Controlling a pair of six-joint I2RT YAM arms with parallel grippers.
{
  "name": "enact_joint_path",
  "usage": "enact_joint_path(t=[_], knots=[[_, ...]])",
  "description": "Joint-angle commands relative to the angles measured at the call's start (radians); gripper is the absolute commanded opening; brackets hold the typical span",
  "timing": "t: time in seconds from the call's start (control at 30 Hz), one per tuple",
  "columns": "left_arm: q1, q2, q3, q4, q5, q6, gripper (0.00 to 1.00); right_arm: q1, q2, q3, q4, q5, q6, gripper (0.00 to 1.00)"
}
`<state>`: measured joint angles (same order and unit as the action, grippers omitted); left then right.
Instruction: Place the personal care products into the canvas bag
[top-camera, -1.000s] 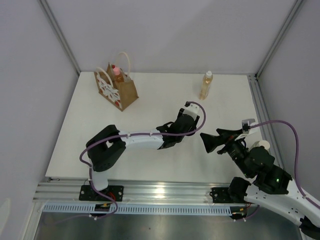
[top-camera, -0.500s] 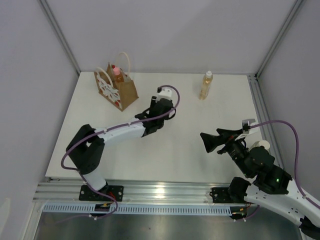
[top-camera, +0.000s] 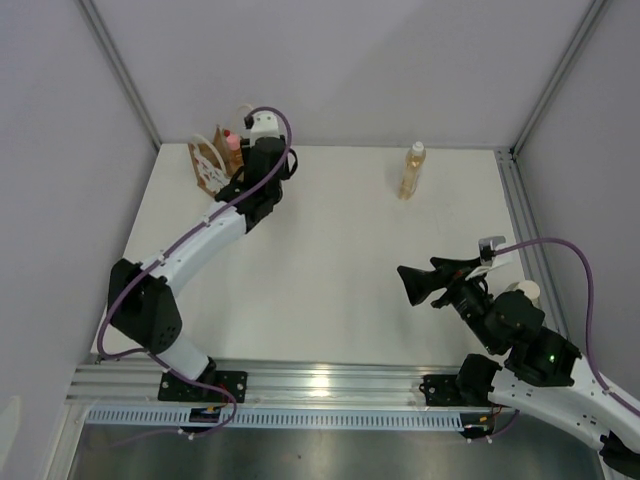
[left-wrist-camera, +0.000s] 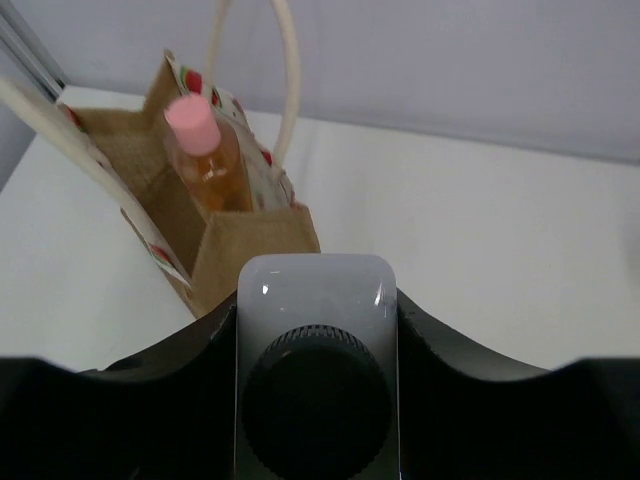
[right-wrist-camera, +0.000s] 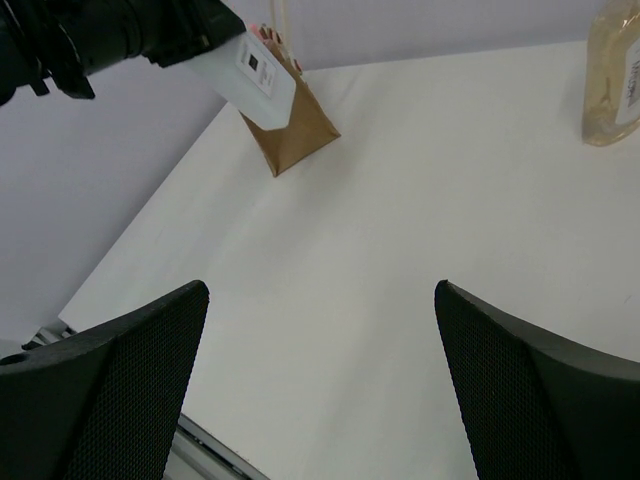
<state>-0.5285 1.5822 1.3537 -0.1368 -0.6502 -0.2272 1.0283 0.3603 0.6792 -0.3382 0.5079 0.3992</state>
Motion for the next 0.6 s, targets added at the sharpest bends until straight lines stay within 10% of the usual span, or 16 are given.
enact_joint_path(t=[0.0, 0.57], knots=[[0.044, -0.074, 0.143, 0.150, -0.026, 0.055, 0.00, 0.004, 0.012, 0.003, 0.031, -0.002, 0.006, 0.99], [0.261, 0.099, 0.351, 0.313, -0.061, 0.120, 0.00, 0.004, 0.003, 0.011, 0.025, -0.051, 0.015, 0.99]])
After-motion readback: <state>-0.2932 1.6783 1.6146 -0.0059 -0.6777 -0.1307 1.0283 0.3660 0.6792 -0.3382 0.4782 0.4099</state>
